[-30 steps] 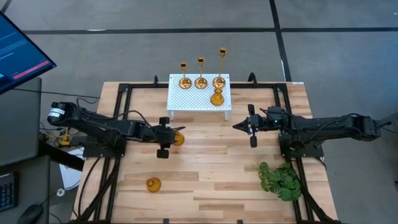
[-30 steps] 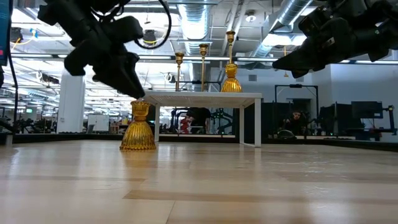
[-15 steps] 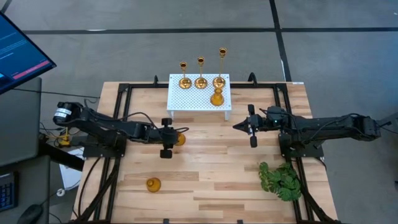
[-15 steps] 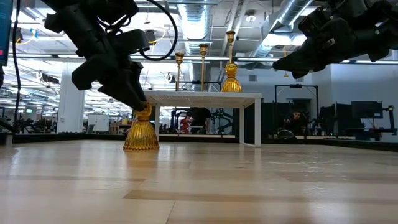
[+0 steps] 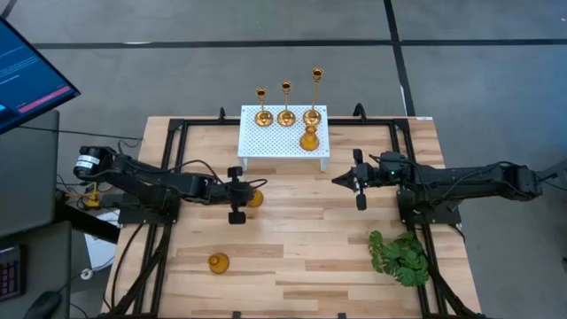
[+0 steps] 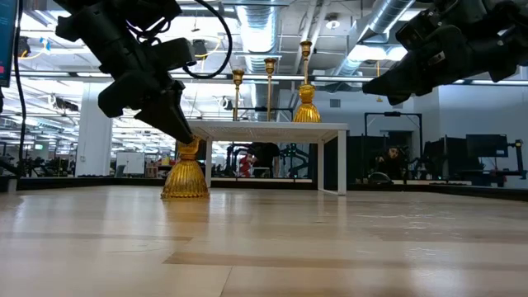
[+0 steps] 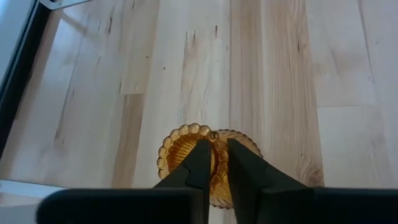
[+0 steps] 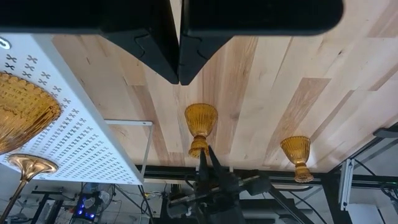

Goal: Pick & Place candle stick holders
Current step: Put the top orange candle holder on the shelf

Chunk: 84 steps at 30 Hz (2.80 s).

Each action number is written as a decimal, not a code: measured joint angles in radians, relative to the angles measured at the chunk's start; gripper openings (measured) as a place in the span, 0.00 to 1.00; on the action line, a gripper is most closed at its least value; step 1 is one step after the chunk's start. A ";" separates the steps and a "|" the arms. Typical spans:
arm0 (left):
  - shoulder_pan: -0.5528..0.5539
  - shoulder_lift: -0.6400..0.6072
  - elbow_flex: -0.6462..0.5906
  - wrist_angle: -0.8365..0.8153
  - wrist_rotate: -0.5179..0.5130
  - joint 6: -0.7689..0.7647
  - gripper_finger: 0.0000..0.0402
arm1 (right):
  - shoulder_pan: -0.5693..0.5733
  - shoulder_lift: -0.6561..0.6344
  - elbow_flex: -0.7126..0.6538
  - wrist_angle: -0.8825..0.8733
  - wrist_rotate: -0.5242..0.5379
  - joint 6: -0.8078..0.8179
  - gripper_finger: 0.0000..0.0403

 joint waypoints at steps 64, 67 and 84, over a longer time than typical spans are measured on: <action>0.449 0.213 0.697 -0.114 0.175 0.610 0.03 | 0.001 0.000 0.000 -0.036 0.000 -0.003 0.00; 0.451 0.224 0.704 -0.111 0.175 0.611 0.03 | 0.001 0.000 0.000 -0.036 0.000 -0.003 0.00; 0.460 0.263 0.703 -0.139 0.217 0.552 0.03 | 0.001 0.000 0.000 -0.036 0.000 -0.010 0.00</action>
